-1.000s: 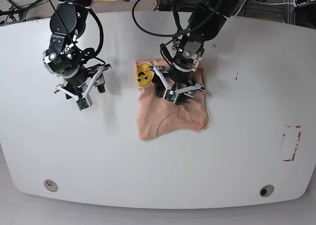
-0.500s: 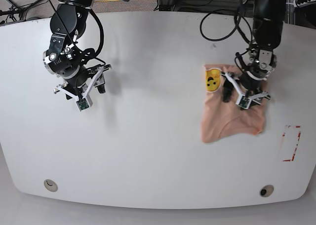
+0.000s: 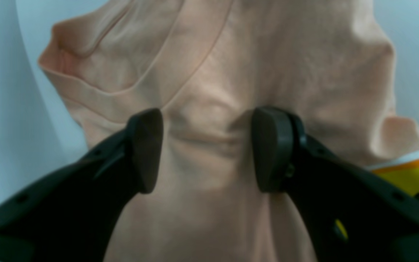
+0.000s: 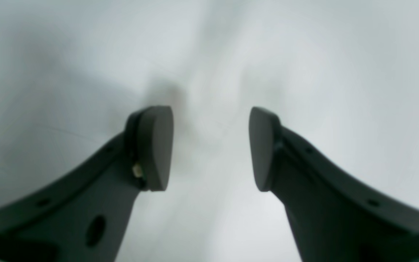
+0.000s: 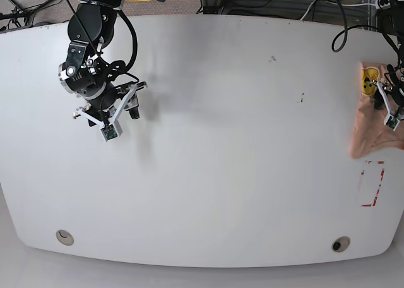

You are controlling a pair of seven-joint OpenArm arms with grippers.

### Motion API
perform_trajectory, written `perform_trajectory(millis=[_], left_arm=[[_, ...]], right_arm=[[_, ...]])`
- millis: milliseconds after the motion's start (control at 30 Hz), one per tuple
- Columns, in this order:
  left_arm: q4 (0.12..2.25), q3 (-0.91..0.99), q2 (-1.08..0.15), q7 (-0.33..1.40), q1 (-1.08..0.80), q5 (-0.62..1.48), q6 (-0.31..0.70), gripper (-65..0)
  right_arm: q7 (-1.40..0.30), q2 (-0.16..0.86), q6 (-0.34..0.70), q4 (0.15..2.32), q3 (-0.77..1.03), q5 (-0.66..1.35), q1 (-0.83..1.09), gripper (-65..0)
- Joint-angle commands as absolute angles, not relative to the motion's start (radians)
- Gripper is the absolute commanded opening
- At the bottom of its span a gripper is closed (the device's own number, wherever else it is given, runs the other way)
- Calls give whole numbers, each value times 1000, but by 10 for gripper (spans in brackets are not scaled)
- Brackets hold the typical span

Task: Fold the T-shirt properly
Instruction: 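Release the shirt with the left gripper and lift both grippers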

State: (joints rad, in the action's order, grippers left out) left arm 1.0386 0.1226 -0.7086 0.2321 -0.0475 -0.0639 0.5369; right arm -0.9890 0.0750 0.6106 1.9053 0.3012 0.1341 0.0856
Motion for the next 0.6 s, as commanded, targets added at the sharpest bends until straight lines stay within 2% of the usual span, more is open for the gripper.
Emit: perform_trajectory(millis=[0,133,300,567], left_arm=[[989,111,-739,314,-67,-137,582,-283],[986,113,-766,311,-64,-114,582,-283],[993,113,-843,311,-61,15,582,-283],[1194,107,-889,315,-58,147,582,-283]], right_arm=[[-964,79,613,1948,303,140,73,-322],[-963,62,613,1946,305,136,71,-322],[-963,59,613,1949,305,136,71,-322],[-892,65,605,1946,305,134,93,-322]])
